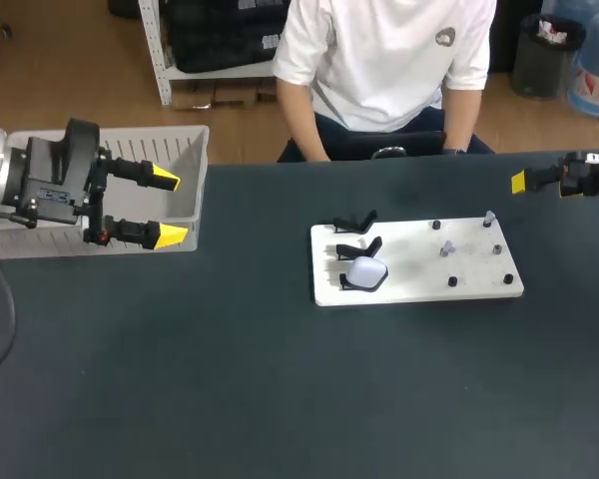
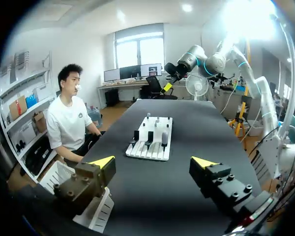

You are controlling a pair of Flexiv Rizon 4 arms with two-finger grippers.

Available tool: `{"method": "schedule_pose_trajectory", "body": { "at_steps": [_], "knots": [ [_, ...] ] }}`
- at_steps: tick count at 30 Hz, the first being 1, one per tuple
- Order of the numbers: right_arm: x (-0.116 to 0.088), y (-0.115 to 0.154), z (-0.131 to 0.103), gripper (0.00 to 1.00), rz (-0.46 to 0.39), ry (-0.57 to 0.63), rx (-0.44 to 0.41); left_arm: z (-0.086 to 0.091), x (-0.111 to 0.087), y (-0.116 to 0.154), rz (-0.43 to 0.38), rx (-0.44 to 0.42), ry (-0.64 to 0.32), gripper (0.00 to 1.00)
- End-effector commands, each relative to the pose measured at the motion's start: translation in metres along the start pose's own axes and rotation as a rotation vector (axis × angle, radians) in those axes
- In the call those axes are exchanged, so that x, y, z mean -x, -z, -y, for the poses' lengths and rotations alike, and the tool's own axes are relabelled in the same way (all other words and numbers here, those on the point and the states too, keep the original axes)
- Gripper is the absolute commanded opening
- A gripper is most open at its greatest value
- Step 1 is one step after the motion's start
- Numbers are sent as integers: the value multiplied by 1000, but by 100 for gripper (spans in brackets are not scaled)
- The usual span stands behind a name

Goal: Pick up each earbud case from the left stands, insert the matching earbuds, close the lid, and place the case in the box.

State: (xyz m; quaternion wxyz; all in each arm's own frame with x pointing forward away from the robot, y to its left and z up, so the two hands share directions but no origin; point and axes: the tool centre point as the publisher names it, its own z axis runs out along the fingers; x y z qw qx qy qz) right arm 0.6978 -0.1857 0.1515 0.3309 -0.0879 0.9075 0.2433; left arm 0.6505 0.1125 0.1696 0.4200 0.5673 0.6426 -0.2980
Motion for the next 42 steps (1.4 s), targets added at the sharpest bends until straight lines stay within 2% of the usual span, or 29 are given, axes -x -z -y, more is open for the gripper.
{"method": "schedule_pose_trajectory", "body": {
  "at_steps": [1,8,9,12,16,19,25,30,36,42],
  "knots": [
    [0,-1,1,100,-1,1,3,-4,-4,3,143,-182,-155,100],
    [0,-1,1,100,-1,1,3,-4,-4,3,143,-182,-155,100],
    [0,-1,1,100,-1,1,3,-1,-3,2,147,-173,-133,100],
    [0,-1,1,100,-1,1,3,7,0,-8,98,-130,-107,100],
    [0,-1,1,100,-1,1,3,10,1,-23,77,-103,-68,100],
    [0,-1,1,100,-1,1,3,12,0,-39,51,-73,-45,100],
    [0,-1,1,100,-1,1,3,18,-5,-85,32,-99,-11,100],
    [0,-1,1,100,-1,1,3,24,-5,-117,58,-129,15,100],
    [0,-1,1,100,-1,1,3,31,-3,-149,51,-154,20,100],
    [0,-1,1,100,-1,1,3,35,1,-174,46,-143,29,100]
  ]
}}
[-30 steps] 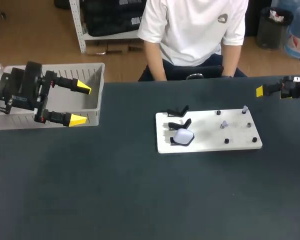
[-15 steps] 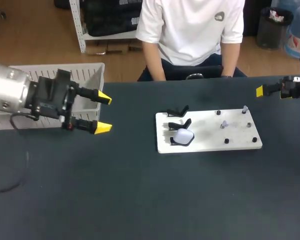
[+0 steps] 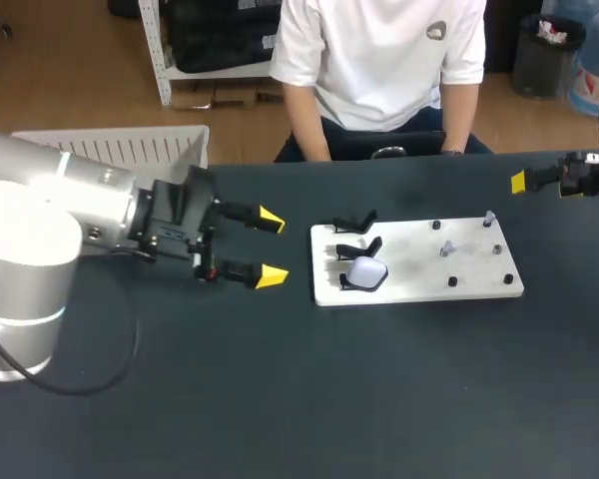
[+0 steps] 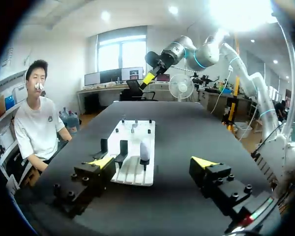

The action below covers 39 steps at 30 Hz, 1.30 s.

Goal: Pick up each earbud case from the left stands, insert the matching earbuds, close the lid, and place the case in the box.

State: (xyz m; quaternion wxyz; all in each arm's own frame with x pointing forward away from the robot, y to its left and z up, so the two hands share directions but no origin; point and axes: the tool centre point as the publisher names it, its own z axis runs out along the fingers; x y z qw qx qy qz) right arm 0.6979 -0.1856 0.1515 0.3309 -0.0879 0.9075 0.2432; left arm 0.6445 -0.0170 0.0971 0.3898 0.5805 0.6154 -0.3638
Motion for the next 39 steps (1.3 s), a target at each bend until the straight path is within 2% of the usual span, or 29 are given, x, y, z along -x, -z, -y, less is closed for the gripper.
{"method": "schedule_pose_trajectory", "body": {
  "at_steps": [1,5,19,29,39],
  "knots": [
    [0,-1,1,100,-1,1,3,-6,1,-34,-15,1,-8,100],
    [0,-1,1,100,-1,1,3,-7,0,-53,-48,11,13,100],
    [0,-1,1,100,-1,1,3,-7,0,-53,-48,11,13,100],
    [0,-1,1,100,-1,1,3,-15,-15,-77,-71,46,30,100],
    [0,-1,1,100,-1,1,3,-15,-22,-101,-66,29,69,100]
  ]
}}
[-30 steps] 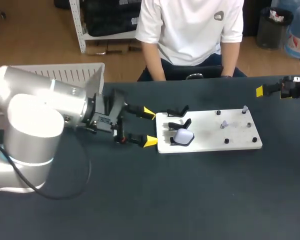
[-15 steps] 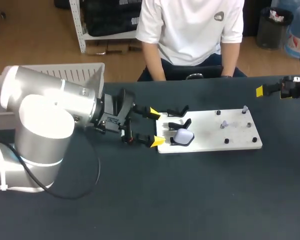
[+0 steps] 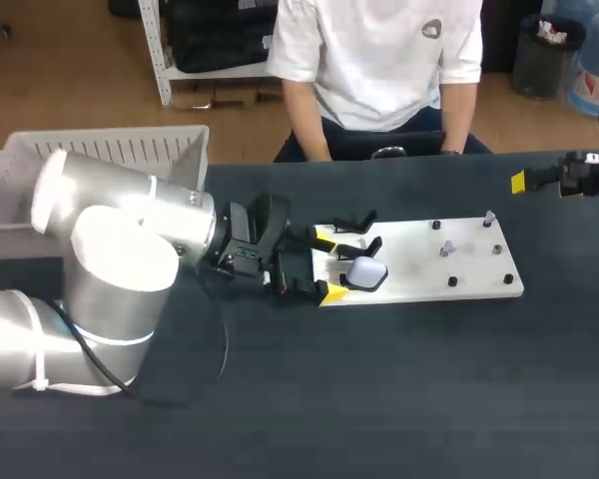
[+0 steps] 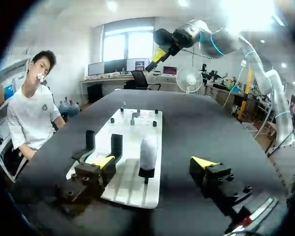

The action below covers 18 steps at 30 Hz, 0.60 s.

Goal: Pick up each earbud case from the left stands, insert the matching earbuds, close the lid, and place the case in the box.

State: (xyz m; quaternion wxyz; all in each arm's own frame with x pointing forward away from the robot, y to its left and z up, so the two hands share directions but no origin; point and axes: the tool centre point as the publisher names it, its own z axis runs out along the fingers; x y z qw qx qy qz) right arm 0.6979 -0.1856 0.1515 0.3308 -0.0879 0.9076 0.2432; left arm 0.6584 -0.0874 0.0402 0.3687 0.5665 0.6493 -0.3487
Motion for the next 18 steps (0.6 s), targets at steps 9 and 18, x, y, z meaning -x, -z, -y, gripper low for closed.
{"method": "schedule_pose_trajectory", "body": {
  "at_steps": [9,18],
  "knots": [
    [0,-1,1,100,-1,1,3,-7,0,-27,-5,-17,15,100],
    [0,-1,1,100,-1,1,3,-6,-1,-37,4,-39,29,89]
  ]
}}
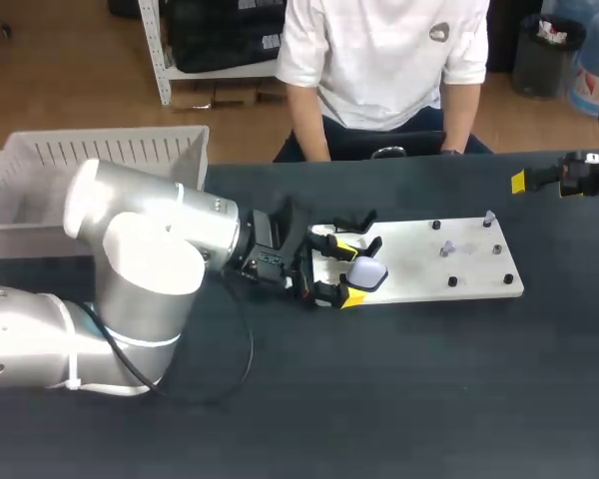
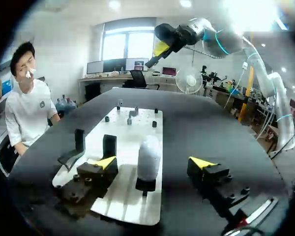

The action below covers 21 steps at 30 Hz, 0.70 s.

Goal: Pick up each earbud case from the left stands, insert the matching earbuds, close the lid, and place the case in the box.

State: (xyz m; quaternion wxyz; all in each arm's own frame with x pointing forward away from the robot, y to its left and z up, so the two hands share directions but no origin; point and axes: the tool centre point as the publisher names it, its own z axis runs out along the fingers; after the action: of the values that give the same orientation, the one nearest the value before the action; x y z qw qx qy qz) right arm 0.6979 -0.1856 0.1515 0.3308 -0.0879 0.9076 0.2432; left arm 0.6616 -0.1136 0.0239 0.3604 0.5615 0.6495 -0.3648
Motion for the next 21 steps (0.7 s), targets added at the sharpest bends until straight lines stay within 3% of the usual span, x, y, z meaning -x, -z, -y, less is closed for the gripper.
{"method": "schedule_pose_trajectory", "body": {
  "at_steps": [1,8,21],
  "knots": [
    [0,-1,1,100,-1,1,3,-6,0,-7,-6,-14,5,87],
    [0,-1,1,100,-1,1,3,-7,-2,-12,1,-28,18,73],
    [0,-1,1,100,-1,1,3,-7,-2,-16,5,-43,21,71]
  ]
}}
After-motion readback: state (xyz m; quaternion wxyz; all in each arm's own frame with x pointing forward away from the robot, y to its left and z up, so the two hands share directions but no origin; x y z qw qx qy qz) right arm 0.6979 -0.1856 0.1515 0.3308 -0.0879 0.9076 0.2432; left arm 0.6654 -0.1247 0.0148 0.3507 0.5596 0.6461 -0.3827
